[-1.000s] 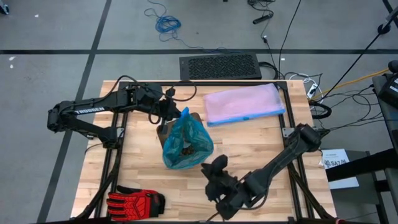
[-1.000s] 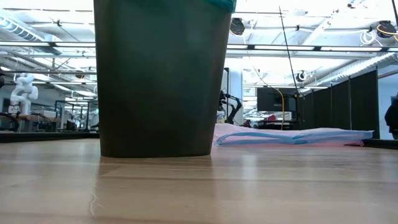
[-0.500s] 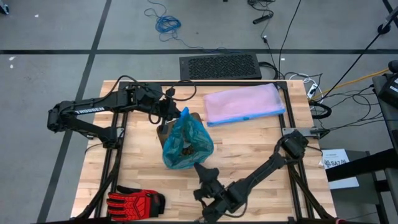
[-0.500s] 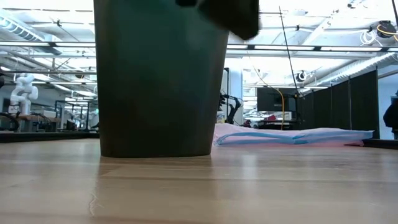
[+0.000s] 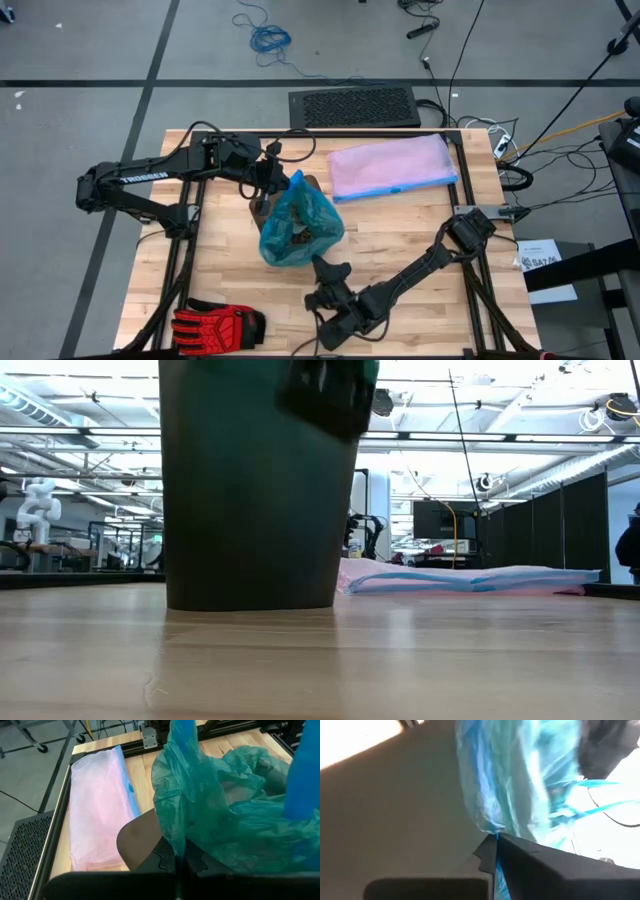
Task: Place trash/remove bag and relplace
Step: Close the trash bag
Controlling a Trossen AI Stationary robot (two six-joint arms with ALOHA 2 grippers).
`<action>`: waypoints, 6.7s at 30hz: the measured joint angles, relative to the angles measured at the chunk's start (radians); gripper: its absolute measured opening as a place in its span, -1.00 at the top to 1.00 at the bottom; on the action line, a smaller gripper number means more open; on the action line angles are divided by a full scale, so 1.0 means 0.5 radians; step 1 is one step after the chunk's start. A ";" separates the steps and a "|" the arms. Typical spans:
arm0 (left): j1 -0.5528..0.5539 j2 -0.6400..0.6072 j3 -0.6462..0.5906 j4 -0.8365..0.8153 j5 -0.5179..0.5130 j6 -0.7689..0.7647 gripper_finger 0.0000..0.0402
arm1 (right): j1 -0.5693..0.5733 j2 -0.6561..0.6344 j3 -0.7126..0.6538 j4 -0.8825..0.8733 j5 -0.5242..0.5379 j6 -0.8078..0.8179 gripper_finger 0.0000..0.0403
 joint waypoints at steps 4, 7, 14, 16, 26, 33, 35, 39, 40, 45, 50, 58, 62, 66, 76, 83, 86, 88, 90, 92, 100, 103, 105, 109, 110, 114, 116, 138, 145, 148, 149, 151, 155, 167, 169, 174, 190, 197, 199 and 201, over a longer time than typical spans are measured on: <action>0.000 0.000 0.000 0.001 0.001 0.000 1.00 | 0.075 -0.002 0.167 0.082 0.004 -0.176 0.99; 0.000 0.000 0.000 0.001 0.017 0.000 1.00 | 0.113 -0.009 0.351 0.083 -0.004 -0.270 1.00; -0.030 0.000 0.000 0.001 0.051 -0.016 1.00 | 0.104 -0.011 0.810 -0.126 -0.181 -0.396 1.00; -0.046 0.000 0.000 0.004 0.050 -0.016 1.00 | 0.071 -0.019 0.948 -0.288 -0.218 -0.377 1.00; -0.093 -0.029 0.000 -0.003 -0.010 0.006 1.00 | -0.288 -0.398 1.175 -1.662 -1.314 0.982 1.00; -0.093 -0.203 0.000 0.016 -0.204 0.062 1.00 | -0.619 -0.478 1.174 -2.089 -1.997 1.364 1.00; -0.093 -0.265 0.000 0.017 -0.250 0.072 1.00 | -0.651 -0.481 1.174 -2.064 -2.035 1.273 1.00; -0.093 -0.315 0.000 0.013 -0.256 0.056 1.00 | -0.704 -0.510 1.174 -1.916 -2.171 1.100 1.00; -0.093 -0.315 0.000 0.002 -0.256 0.032 1.00 | -0.707 -0.522 1.174 -1.882 -2.200 1.058 1.00; -0.096 -0.211 0.000 -0.042 -0.189 -0.097 1.00 | -0.740 -0.597 1.174 -1.715 -2.206 0.896 1.00; -0.137 -0.033 0.000 -0.009 -0.163 -0.152 1.00 | -0.769 -0.614 1.174 -1.605 -2.241 0.792 1.00; -0.136 0.113 0.000 0.011 -0.163 -0.157 1.00 | -0.737 -0.619 1.172 -1.606 -2.246 0.710 1.00; -0.136 0.133 0.000 0.022 -0.151 -0.194 1.00 | -0.701 -0.626 1.172 -1.577 -2.119 0.643 1.00; -0.156 0.143 0.000 0.017 -0.141 -0.211 1.00 | -0.671 -0.626 1.172 -1.588 -1.963 0.558 1.00; -0.262 0.124 0.000 0.055 -0.096 -0.256 0.91 | -0.702 -0.626 1.172 -1.609 -1.933 0.562 1.00; -0.266 0.071 0.002 0.036 -0.124 -0.254 0.50 | -0.713 -0.626 1.172 -1.633 -1.944 0.579 1.00; -0.266 0.032 0.002 0.037 -0.229 -0.248 0.31 | -0.713 -0.626 1.172 -1.661 -1.944 0.590 1.00; -0.265 0.005 0.002 0.034 -0.314 -0.246 0.19 | -0.713 -0.626 1.172 -1.666 -1.946 0.590 1.00; -0.264 -0.019 0.002 0.026 -0.419 -0.236 0.10 | -0.713 -0.626 1.172 -1.665 -1.964 0.599 1.00; -0.264 -0.054 0.002 0.006 -0.533 -0.197 0.02 | -0.717 -0.626 1.172 -1.666 -2.028 0.620 1.00; -0.264 -0.238 0.002 -0.171 -1.057 -0.085 -0.07 | -0.733 -0.626 1.172 -1.697 -2.088 0.641 1.00; -0.264 -0.306 0.002 -0.182 -1.104 -0.088 -0.07 | -0.753 -0.626 1.172 -1.696 -2.088 0.649 1.00; -0.264 -0.341 0.002 -0.213 -1.113 -0.087 -0.07 | -0.761 -0.626 1.172 -1.697 -2.091 0.670 1.00; -0.264 -0.390 0.002 -0.318 -1.301 -0.088 -0.07 | -0.769 -0.626 1.172 -1.700 -2.092 0.687 1.00; -0.264 -0.394 0.002 -0.348 -1.365 -0.089 -0.07 | -0.769 -0.626 1.172 -1.700 -2.093 0.687 1.00; -0.264 -0.391 0.002 -0.488 -1.556 -0.098 -0.07 | -0.768 -0.626 1.172 -1.700 -2.095 0.687 1.00; -0.264 -0.372 0.002 -0.551 -1.630 -0.101 -0.07 | -0.768 -0.626 1.172 -1.701 -2.096 0.687 1.00; -0.564 -0.665 0.002 -0.887 -2.081 -0.789 -0.07 | -0.772 -0.625 1.172 -1.976 -1.978 0.748 1.00; -0.774 -0.974 0.003 -0.599 -1.537 -0.987 -0.07 | -0.781 -0.625 1.172 -1.989 -1.980 0.754 1.00; -0.840 -0.994 0.003 -0.344 -1.150 -0.891 -0.07 | -0.781 -0.625 1.172 -1.967 -1.981 0.752 1.00; -0.857 -0.983 0.003 -0.245 -1.009 -0.853 -0.07 | -0.782 -0.625 1.172 -1.946 -1.983 0.744 1.00; -0.882 -0.939 0.003 -0.082 -0.774 -0.799 -0.07 | -0.782 -0.625 1.172 -1.907 -1.987 0.732 1.00; -0.909 -0.791 0.003 0.146 -0.601 -0.778 -0.07 | -0.780 -0.625 1.172 -1.827 -1.998 0.695 1.00; -0.868 -0.301 0.007 0.434 -0.748 -0.730 -0.07 | -0.759 -0.625 1.173 -1.535 -1.996 0.641 1.00; -0.843 -0.294 0.012 0.453 -0.761 -0.730 -0.07 | -0.740 -0.624 1.173 -1.523 -1.998 0.629 1.00; -0.806 -0.284 0.014 0.604 -0.738 -0.716 -0.07 | -0.703 -0.603 1.174 -1.484 -1.999 0.592 1.00; -0.768 -0.130 0.017 0.566 -0.566 -0.722 -0.07 | -0.620 -0.584 1.174 -1.224 -1.983 0.428 1.00; -0.769 -0.044 0.017 0.572 -0.558 -0.650 -0.07 | -0.613 -0.584 1.174 -1.139 -1.979 0.363 1.00; -0.769 -0.014 0.017 0.541 -0.559 -0.594 -0.07 | -0.613 -0.584 1.174 -1.135 -1.978 0.362 1.00; -0.769 0.024 0.017 0.523 -0.581 -0.565 -0.06 | -0.609 -0.584 1.174 -1.127 -1.979 0.360 1.00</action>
